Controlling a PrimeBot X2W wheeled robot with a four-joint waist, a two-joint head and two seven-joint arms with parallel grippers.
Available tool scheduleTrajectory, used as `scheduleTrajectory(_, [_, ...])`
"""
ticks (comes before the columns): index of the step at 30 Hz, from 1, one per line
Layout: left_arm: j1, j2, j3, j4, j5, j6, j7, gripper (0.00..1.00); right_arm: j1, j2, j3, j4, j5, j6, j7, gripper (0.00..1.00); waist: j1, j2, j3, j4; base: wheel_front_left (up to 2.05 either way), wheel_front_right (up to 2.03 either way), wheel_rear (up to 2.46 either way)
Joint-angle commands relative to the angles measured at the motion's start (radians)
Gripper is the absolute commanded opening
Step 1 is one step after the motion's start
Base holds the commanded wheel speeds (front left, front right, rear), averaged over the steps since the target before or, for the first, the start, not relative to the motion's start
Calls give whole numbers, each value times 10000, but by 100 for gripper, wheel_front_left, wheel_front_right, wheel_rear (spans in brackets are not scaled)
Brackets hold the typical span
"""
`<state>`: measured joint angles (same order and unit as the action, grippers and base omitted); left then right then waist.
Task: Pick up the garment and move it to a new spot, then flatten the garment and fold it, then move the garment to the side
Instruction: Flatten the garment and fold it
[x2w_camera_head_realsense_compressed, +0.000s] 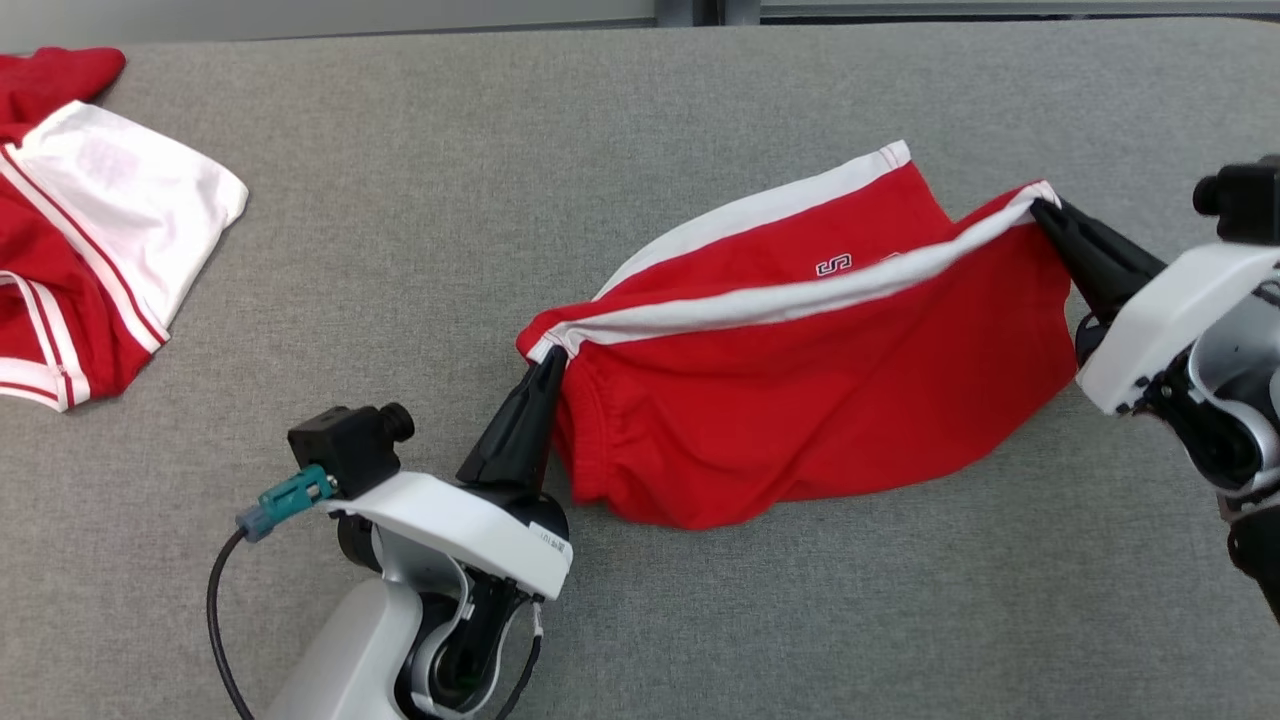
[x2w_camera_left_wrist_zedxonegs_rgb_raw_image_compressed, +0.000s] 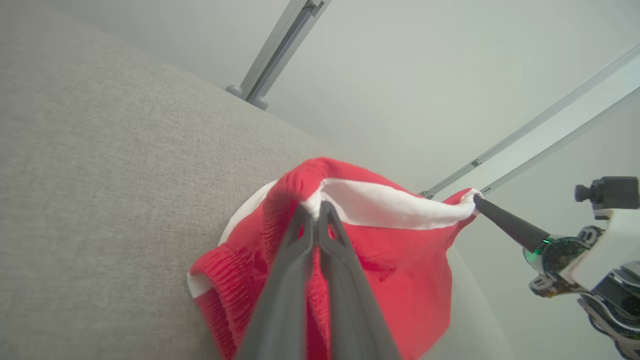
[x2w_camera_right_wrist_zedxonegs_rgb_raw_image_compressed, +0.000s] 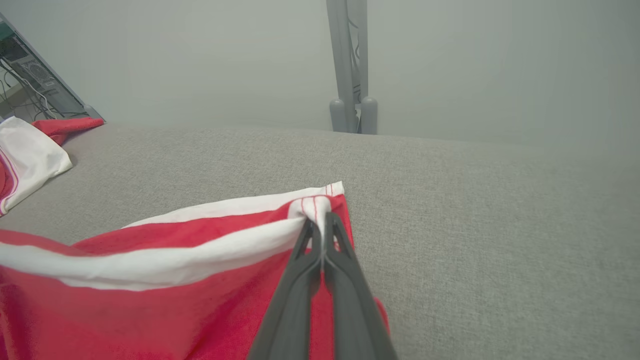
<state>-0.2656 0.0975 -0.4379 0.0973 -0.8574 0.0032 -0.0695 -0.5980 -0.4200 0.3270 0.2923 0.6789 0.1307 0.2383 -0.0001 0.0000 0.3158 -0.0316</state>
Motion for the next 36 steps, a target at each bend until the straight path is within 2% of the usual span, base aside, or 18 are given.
scheduleTrajectory(1, [-271, 13, 75, 69, -63, 90, 61, 0, -340, -105, 114, 250, 107, 1, 79, 0, 1, 0, 250, 146, 0, 0, 0])
scheduleTrajectory(13, [-1686, -127, 386, 1080, -263, 546, 406, 0, -3464, -483, 2655, 2742, 1431, 1, 520, 0, 1, 0, 1115, 434, 0, 0, 0])
scheduleTrajectory(24, [-2097, -178, 265, 1456, -326, 600, 565, 0, -5049, -884, 4442, 4029, 2454, -1, 610, 0, 1, 0, 1408, 692, 0, 0, 0])
scheduleTrajectory(31, [-2399, -190, 74, 1503, -216, 685, 785, 0, -5628, -940, 5438, 4644, 3030, -1, 225, 2, 1, 0, 1519, 859, 0, 0, 0])
scheduleTrajectory(32, [-2420, -192, 45, 1476, -198, 705, 846, 0, -5677, -933, 5519, 4723, 3085, -1, 157, 22, 1, 0, 1528, 878, 0, 0, 0])
scheduleTrajectory(34, [-2444, -145, -29, 1417, -115, 784, 922, 0, -5768, -911, 5699, 4889, 3223, -1, 30, 55, 1, 0, 1543, 905, 0, 0, 0])
scheduleTrajectory(35, [-2458, -97, -94, 1370, -60, 772, 958, 17, -5813, -906, 5788, 4942, 3283, -1, -11, 99, 1, 0, 1545, 914, 0, 0, 0])
scheduleTrajectory(36, [-2479, -48, -156, 1285, 20, 749, 977, 31, -5860, -902, 5870, 4990, 3359, 1, -82, 100, 1, 0, 1548, 924, 0, 0, 0])
